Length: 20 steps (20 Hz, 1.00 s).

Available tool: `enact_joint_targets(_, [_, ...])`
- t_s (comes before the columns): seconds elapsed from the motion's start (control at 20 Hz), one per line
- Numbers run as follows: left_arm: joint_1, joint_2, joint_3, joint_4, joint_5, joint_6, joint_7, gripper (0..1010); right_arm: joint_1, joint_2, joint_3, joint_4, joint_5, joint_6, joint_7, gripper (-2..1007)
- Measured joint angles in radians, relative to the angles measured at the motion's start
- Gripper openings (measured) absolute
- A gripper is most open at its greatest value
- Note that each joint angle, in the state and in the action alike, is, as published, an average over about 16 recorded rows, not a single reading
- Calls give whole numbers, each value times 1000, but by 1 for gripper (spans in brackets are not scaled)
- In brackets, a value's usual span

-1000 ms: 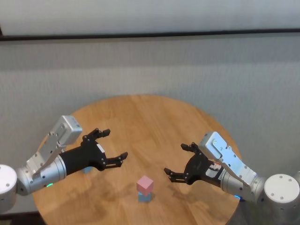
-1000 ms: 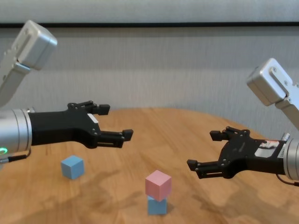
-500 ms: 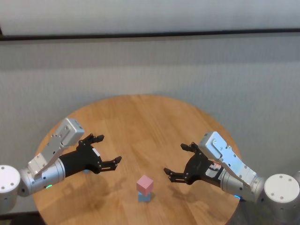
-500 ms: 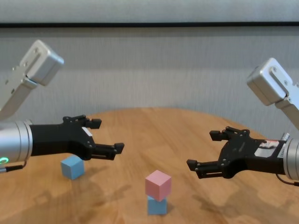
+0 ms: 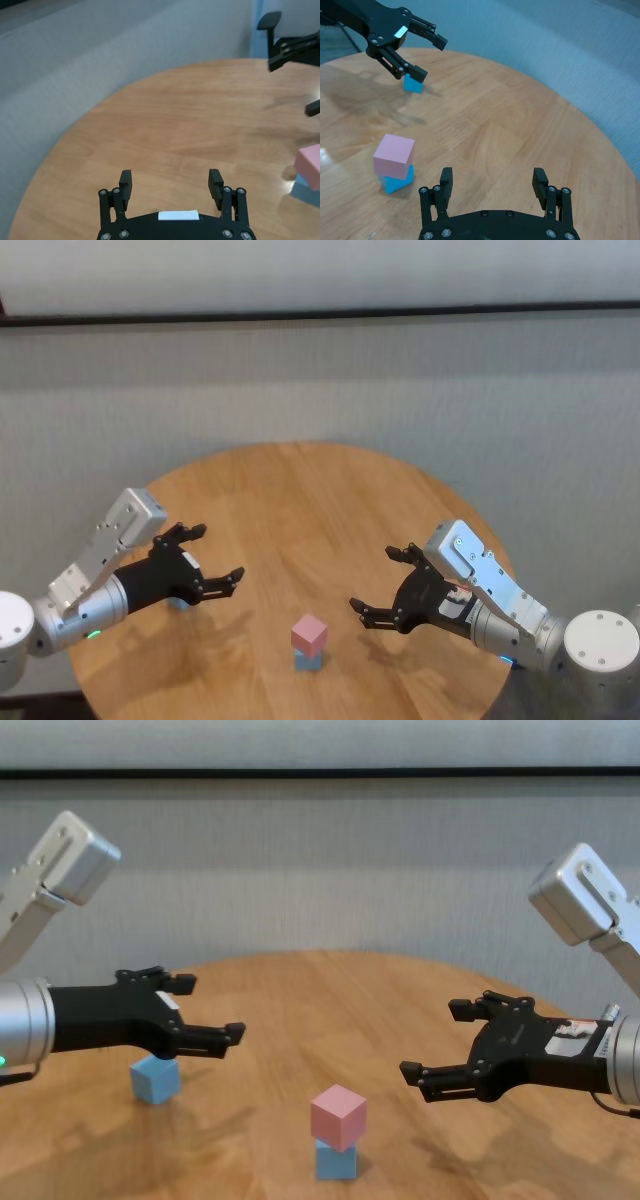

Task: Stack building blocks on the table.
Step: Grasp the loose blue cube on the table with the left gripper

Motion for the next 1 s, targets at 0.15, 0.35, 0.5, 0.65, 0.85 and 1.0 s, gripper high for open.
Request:
enact_joint_targets(0.15, [5, 9, -8, -18, 10, 26, 15, 1002, 0, 0, 0, 0, 0, 0, 0, 1001])
enact_joint_targets(0.35, [15, 23, -16, -51, 26, 69, 34, 1002, 0, 0, 0, 0, 0, 0, 0, 1001])
enact_joint_targets(0.5, [24, 36, -20, -82, 40, 109, 45, 1002, 0, 0, 0, 0, 0, 0, 0, 1001])
enact_joint_targets(0.65, [35, 48, -22, -113, 53, 145, 51, 1002, 0, 0, 0, 0, 0, 0, 0, 1001])
enact_joint_targets(0.85, [49, 61, -26, -149, 64, 183, 57, 1002, 0, 0, 0, 0, 0, 0, 0, 1001])
enact_joint_targets(1.0, [60, 68, -30, -175, 70, 210, 65, 1002, 0, 0, 0, 0, 0, 0, 0, 1001])
